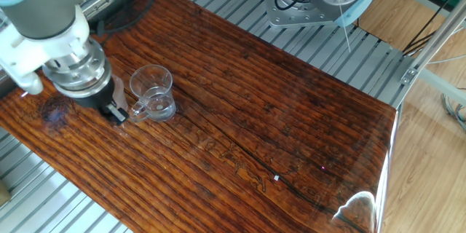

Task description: Pour the water from one cup into another empty cup

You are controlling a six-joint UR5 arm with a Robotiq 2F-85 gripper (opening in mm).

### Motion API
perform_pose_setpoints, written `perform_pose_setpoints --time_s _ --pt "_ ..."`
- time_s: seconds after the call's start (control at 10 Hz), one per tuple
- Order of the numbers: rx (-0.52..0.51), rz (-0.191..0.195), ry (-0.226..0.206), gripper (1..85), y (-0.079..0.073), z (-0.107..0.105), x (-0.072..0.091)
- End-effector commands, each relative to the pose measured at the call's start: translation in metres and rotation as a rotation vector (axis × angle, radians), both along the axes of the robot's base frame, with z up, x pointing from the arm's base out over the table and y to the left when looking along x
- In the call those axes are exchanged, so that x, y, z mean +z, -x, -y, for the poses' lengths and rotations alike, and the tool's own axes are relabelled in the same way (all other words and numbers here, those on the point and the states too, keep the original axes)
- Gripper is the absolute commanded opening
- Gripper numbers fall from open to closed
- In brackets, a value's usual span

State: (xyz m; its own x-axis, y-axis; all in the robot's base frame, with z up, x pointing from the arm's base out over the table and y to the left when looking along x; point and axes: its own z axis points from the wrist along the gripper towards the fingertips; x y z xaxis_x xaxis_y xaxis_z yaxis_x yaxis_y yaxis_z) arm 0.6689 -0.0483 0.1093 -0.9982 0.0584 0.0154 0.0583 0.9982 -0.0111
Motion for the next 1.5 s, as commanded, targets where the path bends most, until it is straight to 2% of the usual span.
perform_pose_setpoints --time_s 0.0,0.1,0.2,0.4,0.5,0.6,0.7,1.0,1.1,1.4 --pt "0.008 0.007 -0.03 37.7 0.003 -0.012 -0.007" --pt "0.037 0.007 -0.035 44.0 0.004 -0.009 -0.008" --pt "0.031 0.019 -0.03 46.7 0.002 -0.004 -0.01" --pt "0.018 0.01 -0.011 46.3 0.013 -0.001 -0.009" --pt "0.017 -0.015 -0.007 45.7 0.027 0.001 -0.012" --pt "0.014 -0.013 -0.025 45.3 0.036 -0.005 -0.019" --pt "0.014 -0.007 -0.025 45.3 0.039 -0.006 -0.026" --pt "0.019 -0.021 0.002 45.7 0.047 0.001 -0.028" --pt "0.028 -0.018 0.013 45.7 0.045 0.004 -0.031" --pt "0.055 -0.023 -0.002 45.7 0.041 0.002 -0.035"
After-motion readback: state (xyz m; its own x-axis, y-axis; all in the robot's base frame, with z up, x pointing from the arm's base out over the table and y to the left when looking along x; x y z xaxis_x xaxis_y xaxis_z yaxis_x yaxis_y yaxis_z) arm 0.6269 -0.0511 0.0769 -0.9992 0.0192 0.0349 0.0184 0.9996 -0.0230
